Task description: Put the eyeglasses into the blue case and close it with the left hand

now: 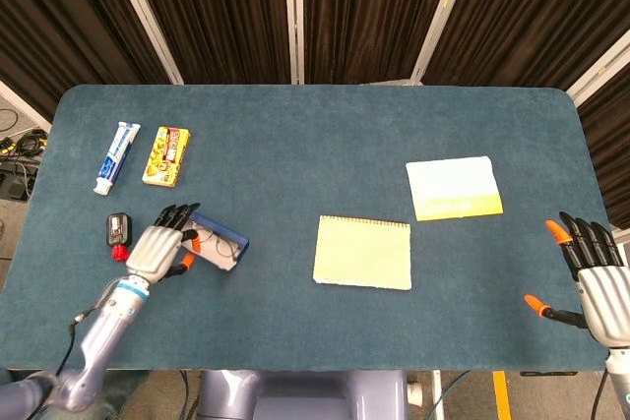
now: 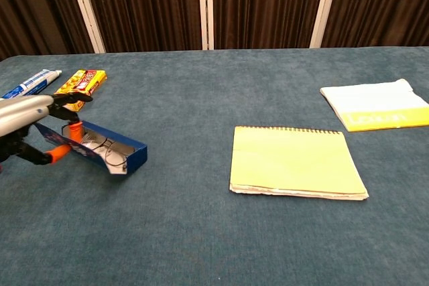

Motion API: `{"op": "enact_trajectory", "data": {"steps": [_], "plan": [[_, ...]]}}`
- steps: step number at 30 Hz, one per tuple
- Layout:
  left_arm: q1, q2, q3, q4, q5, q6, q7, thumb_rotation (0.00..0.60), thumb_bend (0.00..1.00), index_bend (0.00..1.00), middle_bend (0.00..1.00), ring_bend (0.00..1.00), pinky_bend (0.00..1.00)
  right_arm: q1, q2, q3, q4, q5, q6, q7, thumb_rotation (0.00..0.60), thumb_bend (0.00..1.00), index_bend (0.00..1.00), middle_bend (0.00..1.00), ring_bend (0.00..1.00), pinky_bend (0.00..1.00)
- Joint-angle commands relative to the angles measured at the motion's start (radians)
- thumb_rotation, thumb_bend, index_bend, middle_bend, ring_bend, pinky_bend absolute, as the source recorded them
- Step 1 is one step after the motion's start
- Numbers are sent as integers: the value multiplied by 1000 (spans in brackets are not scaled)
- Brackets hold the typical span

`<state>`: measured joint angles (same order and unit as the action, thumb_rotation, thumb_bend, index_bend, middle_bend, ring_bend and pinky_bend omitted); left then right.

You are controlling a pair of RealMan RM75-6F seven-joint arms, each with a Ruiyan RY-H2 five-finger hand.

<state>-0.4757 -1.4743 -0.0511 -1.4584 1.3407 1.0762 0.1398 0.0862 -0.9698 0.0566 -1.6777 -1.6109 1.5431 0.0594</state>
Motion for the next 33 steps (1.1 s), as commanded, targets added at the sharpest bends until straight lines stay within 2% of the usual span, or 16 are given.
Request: {"op": "enact_trajectory", "data": {"steps": [1,5,8,20,25,28,32,33], "plan": [[33,135,36,-172,-34,0,74,600,524,672,0,0,0,-2,3,-1,-2,-4,6,3,600,0,8,0,0,0],[37,202,52,-269,-63,-14,124,600,524,672,0,0,0,-4,5,-1,-4,-9,12,4,600,0,8,0,0,0],[33,211,53,-298,-90,-25,159,600,525,672,0,0,0,-4,4,-2,-4,-10,11,2,600,0,8,0,0,0],[-2,98,36,-217,-141,-65,197,600,526,659,0,0,0,-2,2,1,0,-1,5,0,600,0,8,0,0,0],[-7,80,35,-209,-148,-65,208,600,524,596,0,0,0,-2,3,2,2,1,4,5,600,0,8,0,0,0],[-7,72,33,-199,-153,-59,214,600,512,458,0,0,0,-2,3,2,2,1,4,8,600,0,8,0,0,0],[-8,62,25,-185,-151,-56,194,600,459,86,0,0,0,-1,2,1,3,0,3,5,600,0,8,0,0,0],[-7,60,22,-180,-145,-52,182,600,427,24,0,0,0,-1,2,1,2,0,3,4,600,0,8,0,0,0]]}}
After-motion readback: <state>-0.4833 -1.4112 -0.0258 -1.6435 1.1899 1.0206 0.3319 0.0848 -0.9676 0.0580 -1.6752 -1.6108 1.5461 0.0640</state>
